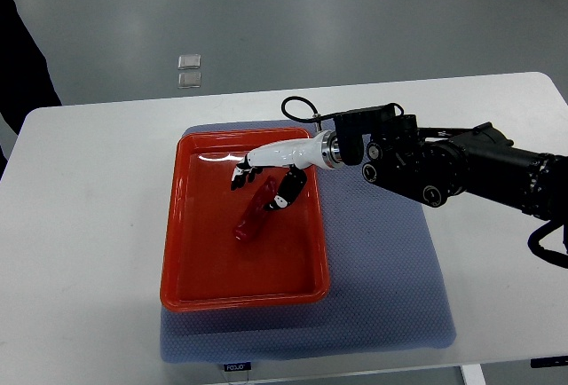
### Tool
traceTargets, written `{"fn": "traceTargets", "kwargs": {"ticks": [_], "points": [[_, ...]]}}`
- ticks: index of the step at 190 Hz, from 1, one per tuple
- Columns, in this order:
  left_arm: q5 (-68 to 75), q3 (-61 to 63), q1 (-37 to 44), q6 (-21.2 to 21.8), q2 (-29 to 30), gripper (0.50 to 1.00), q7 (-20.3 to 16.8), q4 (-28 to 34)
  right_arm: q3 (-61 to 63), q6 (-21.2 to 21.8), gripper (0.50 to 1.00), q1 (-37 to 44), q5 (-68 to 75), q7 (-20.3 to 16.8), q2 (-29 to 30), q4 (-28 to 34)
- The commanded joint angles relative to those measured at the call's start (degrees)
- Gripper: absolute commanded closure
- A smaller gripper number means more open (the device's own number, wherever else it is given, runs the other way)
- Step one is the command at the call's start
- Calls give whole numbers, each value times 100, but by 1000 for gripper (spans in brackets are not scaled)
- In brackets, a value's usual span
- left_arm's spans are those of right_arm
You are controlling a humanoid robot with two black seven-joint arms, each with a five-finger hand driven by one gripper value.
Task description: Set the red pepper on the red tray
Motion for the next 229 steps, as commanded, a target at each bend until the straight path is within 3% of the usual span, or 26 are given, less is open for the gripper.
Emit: {"fn": "traceTargets", "kwargs": {"ticks": [1,55,71,89,130,147,229], "points": [[3,0,0,0,0,500,-1,0,149,9,656,-7,162,0,-87,1],[-5,0,0,0,0,500,-1,0,994,97,640,-147,2105,-9,-597,-60],[-5,0,0,0,0,500,-1,0,1152,308,630,-420,3054,-53,-773,-69],[-5,0,0,0,0,500,-1,0,1441,598,613,-578,4143,-404,-940,-148],[-5,0,0,0,0,500,-1,0,2364,659,605,-1281,6235,-1265,-940,-491],[3,0,0,0,0,500,-1,0,2681,651,605,-1562,6912,-1450,-940,-509],[-5,0,0,0,0,500,-1,0,3358,659,587,-2063,7493,-1397,-905,-517]]}}
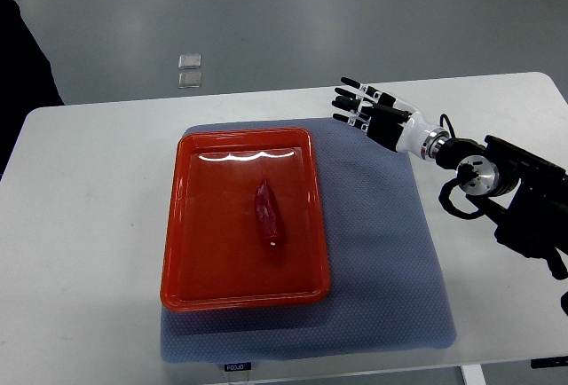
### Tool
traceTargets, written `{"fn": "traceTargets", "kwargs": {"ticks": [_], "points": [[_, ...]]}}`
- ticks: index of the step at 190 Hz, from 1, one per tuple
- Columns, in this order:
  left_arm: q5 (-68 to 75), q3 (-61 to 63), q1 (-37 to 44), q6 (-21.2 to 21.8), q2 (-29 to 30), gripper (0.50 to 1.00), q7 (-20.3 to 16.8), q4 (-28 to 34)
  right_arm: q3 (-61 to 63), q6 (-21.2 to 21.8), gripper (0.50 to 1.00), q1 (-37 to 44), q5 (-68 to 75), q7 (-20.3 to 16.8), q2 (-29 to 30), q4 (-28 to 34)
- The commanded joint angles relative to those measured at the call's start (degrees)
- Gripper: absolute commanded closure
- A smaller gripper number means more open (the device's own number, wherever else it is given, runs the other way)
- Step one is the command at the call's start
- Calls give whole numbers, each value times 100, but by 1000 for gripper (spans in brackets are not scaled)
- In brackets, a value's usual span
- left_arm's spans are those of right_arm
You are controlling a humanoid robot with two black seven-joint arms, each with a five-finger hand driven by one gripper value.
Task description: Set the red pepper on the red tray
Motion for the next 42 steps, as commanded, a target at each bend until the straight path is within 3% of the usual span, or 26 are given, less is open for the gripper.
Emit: {"fn": "traceTargets", "kwargs": {"ticks": [1,42], "points": [[-4,0,0,0,0,500,1,0,143,1,587,-23,1,15,-20,11],[5,0,0,0,0,500,1,0,152,1,587,-138,-8,15,-64,11]]}}
